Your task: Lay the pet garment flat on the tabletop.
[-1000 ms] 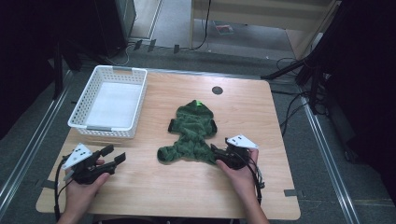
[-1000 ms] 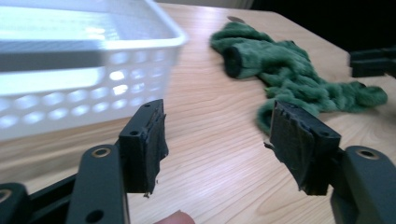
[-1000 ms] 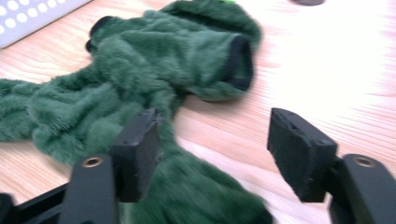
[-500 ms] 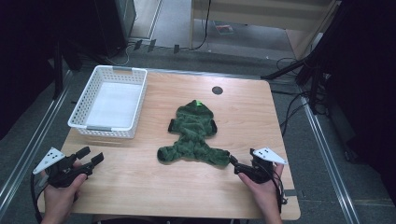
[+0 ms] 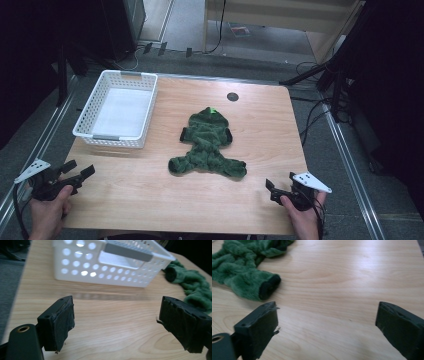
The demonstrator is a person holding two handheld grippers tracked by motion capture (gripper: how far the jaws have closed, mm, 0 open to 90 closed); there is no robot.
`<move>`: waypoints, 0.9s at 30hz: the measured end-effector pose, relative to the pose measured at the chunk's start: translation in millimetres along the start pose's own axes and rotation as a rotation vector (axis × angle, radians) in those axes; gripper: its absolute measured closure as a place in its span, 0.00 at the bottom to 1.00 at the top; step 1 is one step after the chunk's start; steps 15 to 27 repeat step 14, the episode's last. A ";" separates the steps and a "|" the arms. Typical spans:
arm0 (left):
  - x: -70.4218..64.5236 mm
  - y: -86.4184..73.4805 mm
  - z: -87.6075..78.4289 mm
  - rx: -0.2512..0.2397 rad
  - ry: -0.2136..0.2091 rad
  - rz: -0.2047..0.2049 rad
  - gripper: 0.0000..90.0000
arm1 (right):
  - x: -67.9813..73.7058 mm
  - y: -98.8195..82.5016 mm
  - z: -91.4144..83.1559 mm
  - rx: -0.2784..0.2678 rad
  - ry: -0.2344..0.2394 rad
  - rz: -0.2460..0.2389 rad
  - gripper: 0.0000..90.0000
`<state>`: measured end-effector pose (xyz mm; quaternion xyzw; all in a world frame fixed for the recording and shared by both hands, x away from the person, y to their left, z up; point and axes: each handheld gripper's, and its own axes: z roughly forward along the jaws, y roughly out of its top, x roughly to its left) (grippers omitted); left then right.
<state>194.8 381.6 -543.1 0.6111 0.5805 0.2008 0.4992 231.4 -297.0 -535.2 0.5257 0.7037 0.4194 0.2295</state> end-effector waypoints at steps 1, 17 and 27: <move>2.8 -0.9 -1.2 0.003 0.002 0.006 0.11 | -3.3 -2.0 -2.2 0.003 -0.005 0.006 0.02; -2.5 -5.1 5.2 0.026 0.051 0.055 0.07 | -17.9 -17.9 -16.5 -0.003 -0.033 0.054 0.00; -2.5 -5.1 5.2 0.026 0.051 0.055 0.07 | -17.9 -17.9 -16.5 -0.003 -0.033 0.054 0.00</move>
